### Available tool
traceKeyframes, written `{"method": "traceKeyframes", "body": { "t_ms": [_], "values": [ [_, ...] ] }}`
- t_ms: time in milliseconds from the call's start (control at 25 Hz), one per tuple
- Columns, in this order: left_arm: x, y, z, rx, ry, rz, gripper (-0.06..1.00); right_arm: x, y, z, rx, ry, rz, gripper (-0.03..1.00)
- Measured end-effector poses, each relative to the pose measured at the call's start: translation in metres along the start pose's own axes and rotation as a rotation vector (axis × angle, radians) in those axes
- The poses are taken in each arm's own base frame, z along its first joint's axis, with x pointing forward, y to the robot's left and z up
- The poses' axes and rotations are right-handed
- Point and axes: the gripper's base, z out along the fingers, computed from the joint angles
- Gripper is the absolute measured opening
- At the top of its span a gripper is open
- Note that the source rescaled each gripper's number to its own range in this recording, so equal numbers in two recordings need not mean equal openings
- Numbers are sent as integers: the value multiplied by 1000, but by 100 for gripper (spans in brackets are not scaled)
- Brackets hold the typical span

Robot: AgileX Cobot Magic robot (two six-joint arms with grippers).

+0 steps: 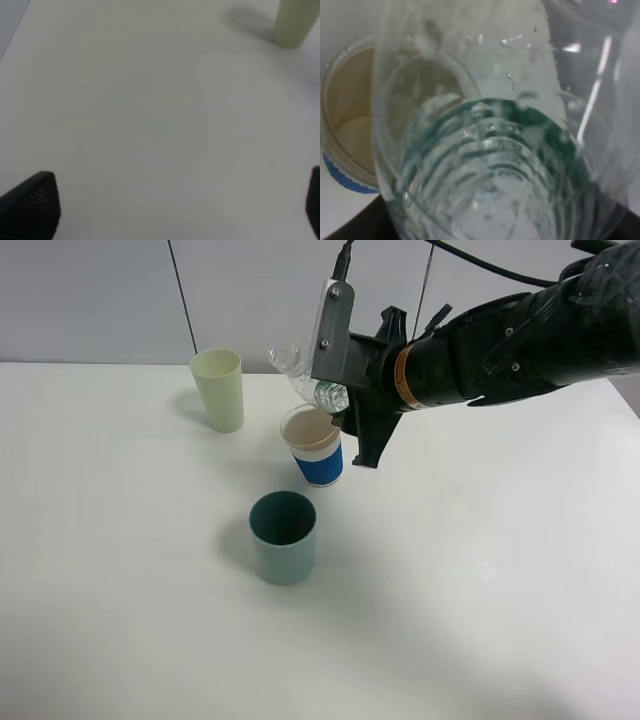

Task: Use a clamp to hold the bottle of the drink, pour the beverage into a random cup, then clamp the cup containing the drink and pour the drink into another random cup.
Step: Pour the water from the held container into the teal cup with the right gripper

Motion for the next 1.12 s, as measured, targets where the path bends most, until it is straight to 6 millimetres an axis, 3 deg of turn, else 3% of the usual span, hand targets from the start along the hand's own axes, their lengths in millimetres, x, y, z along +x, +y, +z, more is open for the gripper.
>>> {"method": "traceKeyframes", "body": {
  "t_ms": [320,840,1120],
  "values": [
    [0,0,0,0,0,0,100,0,-1,-1,5,-1,-3,2],
    [0,0,0,0,0,0,100,-11,-22,-33,100,-43,-20,2],
    [0,0,0,0,0,0,100,-22,-15,-34,92,-65,-132,2]
  ]
}}
